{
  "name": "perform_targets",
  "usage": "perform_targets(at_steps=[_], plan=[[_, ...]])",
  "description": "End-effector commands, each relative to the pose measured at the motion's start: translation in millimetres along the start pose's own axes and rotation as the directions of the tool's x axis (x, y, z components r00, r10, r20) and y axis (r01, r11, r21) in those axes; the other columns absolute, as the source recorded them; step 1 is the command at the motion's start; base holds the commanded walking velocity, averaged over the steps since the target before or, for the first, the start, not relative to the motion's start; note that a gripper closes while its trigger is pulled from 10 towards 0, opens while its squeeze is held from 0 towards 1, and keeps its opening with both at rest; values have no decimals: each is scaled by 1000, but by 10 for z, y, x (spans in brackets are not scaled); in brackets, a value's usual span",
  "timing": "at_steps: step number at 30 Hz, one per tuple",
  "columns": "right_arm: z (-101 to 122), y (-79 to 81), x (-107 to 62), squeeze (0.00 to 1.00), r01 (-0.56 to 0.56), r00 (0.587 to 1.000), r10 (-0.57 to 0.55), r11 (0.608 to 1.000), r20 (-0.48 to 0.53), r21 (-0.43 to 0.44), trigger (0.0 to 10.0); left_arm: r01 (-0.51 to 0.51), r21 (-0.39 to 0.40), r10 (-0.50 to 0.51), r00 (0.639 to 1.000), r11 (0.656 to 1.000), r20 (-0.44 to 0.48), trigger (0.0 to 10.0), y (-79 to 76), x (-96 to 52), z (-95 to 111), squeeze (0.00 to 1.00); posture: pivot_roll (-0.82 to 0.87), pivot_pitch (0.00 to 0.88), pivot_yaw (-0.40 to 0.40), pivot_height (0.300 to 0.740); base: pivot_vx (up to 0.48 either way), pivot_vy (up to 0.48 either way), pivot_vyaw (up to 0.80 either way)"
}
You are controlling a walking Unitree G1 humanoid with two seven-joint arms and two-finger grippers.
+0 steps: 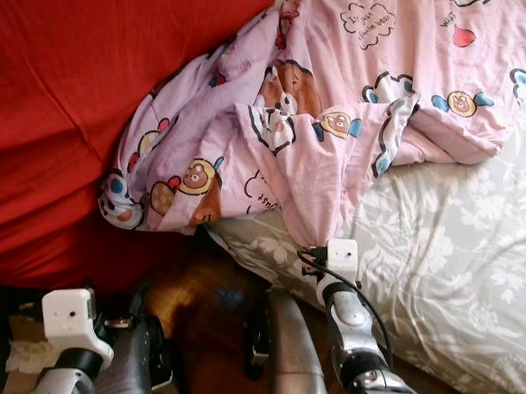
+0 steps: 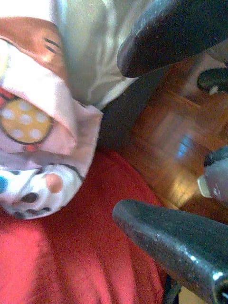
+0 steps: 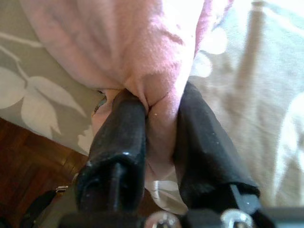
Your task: Clean up the room
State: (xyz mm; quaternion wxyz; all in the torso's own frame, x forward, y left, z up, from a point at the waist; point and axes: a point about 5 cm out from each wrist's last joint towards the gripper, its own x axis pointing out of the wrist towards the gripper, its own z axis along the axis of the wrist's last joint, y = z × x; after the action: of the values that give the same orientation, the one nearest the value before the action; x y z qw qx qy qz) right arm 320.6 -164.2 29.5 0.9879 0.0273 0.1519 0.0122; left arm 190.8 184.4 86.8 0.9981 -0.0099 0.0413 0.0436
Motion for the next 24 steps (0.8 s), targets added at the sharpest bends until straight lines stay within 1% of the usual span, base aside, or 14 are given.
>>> perform_targets(at_steps=[1, 2, 4, 6, 7, 9, 14, 15, 16, 17, 18, 22, 23, 24], plan=[[-166, -115, -86, 0, 45, 998, -44, 999, -44, 26, 0, -23, 32, 25, 997, 999, -73, 10000, 92, -62, -190, 0, 136, 464, -175, 626, 0, 0, 0], [-166, -115, -86, 0, 45, 998, -44, 999, -44, 26, 0, -23, 32, 25, 997, 999, -73, 10000, 92, -62, -190, 0, 136, 464, -175, 626, 0, 0, 0], [-160, -135, -93, 0, 55, 998, -54, 998, -31, 36, 0, -40, 48, 45, 993, 998, -105, 10000, 190, -15, -313, 0, 152, 395, -167, 626, 0, 0, 0], [-164, -139, -97, 0, 58, 998, -57, 997, -29, 41, 0, -47, 51, 53, 992, 998, -114, 10000, 216, -6, -348, 0, 152, 395, -167, 626, 0, 0, 0], [-212, -131, -123, 0, 57, 998, -55, 997, -36, 58, 0, -65, 49, 71, 987, 997, -141, 10000, 275, -12, -443, 0, 151, 351, -155, 626, 0, 0, 0], [-272, -121, -149, 0, 55, 997, -52, 997, -54, 53, 0, -76, 46, 83, 983, 996, -164, 10000, 313, -18, -522, 0, 146, 315, -147, 626, 0, 0, 0], [-433, -160, -235, 0, 75, 992, -68, 995, -105, 63, 0, -67, 55, 78, 968, 996, -239, 10000, 352, -7, -787, 0, 140, 220, -129, 626, 0, 0, 0], [-543, -215, -304, 0, 99, 986, -88, 992, -142, 72, 2392, -72, 49, 83, 957, 996, -277, 10000, 378, 17, -912, 0, 134, 193, -127, 626, 0, 0, 0], [-543, -215, -304, 0, 99, 986, -88, 992, -142, 72, 2392, -72, 49, 83, 957, 996, -277, 10000, 378, 17, -912, 0, 134, 193, -127, 626, 0, 0, 0], [-604, -246, -343, 0, 112, 981, -98, 991, -165, 78, 9647, -75, 46, 85, 952, 996, -293, 10000, 385, 29, -962, 0, 135, 184, -127, 626, 0, 0, 0], [-683, -275, -393, 0, 129, 975, -110, 988, -196, 88, 10000, -77, 47, 88, 945, 996, -316, 10000, 398, 54, -1034, 0, 132, 164, -119, 626, 0, 0, 0], [-877, -353, -545, 0, 183, 957, -148, 975, -249, 125, 10000, -94, 34, 99, 914, 995, -393, 10000, 436, 59, -1213, 0, 90, 108, -101, 636, 0, 0, 0], [-979, -391, -619, 0, 232, 938, -176, 959, -297, 165, 10000, -97, 29, 100, 903, 995, -418, 10000, 429, 63, -1264, 0, 82, 90, -100, 646, 0, 0, 0], [-1009, -404, -642, 0, 248, 932, -186, 953, -313, 175, 10000, -95, 30, 99, 901, 995, -423, 10000, 427, 68, -1280, 0, 82, 90, -100, 651, 0, 0, 0]])
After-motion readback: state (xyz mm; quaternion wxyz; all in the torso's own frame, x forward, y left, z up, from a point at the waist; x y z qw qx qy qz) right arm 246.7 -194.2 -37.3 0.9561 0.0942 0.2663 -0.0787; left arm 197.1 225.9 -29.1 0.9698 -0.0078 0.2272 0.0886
